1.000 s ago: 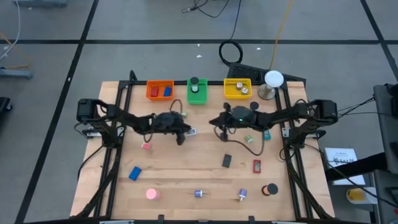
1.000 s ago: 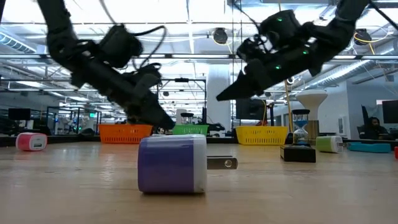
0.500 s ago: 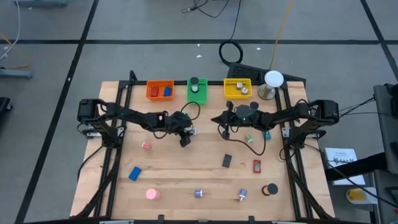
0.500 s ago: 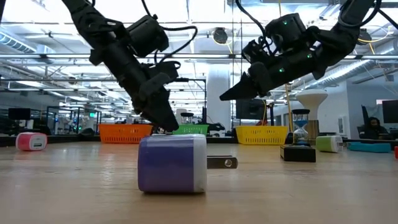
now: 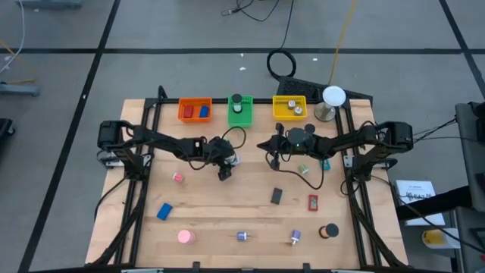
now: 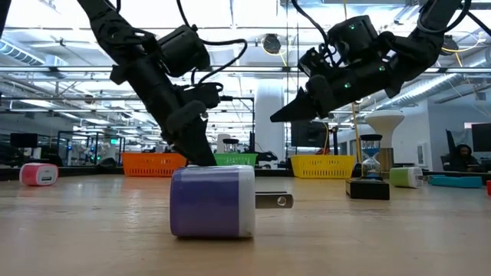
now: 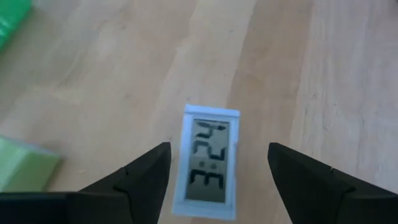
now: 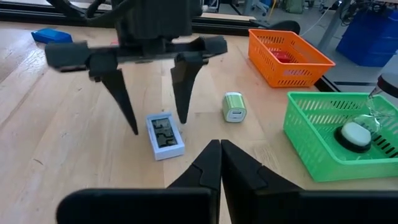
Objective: Pick & Place Office items
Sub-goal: Put the white digital clock into the orange bin
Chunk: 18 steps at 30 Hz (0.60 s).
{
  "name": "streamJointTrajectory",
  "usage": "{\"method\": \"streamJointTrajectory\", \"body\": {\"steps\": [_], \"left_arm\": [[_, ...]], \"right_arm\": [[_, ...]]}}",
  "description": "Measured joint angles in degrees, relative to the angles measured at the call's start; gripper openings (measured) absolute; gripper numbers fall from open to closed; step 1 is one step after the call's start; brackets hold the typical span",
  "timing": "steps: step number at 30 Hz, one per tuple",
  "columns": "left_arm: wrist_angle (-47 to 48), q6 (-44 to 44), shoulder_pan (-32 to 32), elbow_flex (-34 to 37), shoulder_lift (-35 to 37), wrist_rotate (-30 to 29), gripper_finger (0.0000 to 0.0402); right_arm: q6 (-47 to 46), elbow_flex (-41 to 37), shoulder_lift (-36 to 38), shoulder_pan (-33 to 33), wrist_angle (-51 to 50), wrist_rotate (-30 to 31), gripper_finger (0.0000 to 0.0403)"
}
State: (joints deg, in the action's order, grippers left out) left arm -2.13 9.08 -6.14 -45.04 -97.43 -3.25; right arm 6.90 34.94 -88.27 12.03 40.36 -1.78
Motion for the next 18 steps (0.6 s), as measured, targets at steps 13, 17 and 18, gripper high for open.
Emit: {"method": "streamJointTrajectory", "body": {"steps": [13,17,18], "left_arm": [[-0.5,0.3,0.5,-0.1,-3.2,-2.4,0.0221],[-0.7,1.2,0.2,0.0,-3.2,-2.7,0.0166],[-0.7,1.6,0.1,0.0,-3.2,-2.7,0.0156]], "right_arm": [[0.0,0.0,0.0,0.0,0.2,0.0,0.0001],[0.0,0.0,0.0,0.0,0.2,0.0,0.0001],[0.0,0.0,0.0,0.0,0.2,0.0,0.0001]]}}
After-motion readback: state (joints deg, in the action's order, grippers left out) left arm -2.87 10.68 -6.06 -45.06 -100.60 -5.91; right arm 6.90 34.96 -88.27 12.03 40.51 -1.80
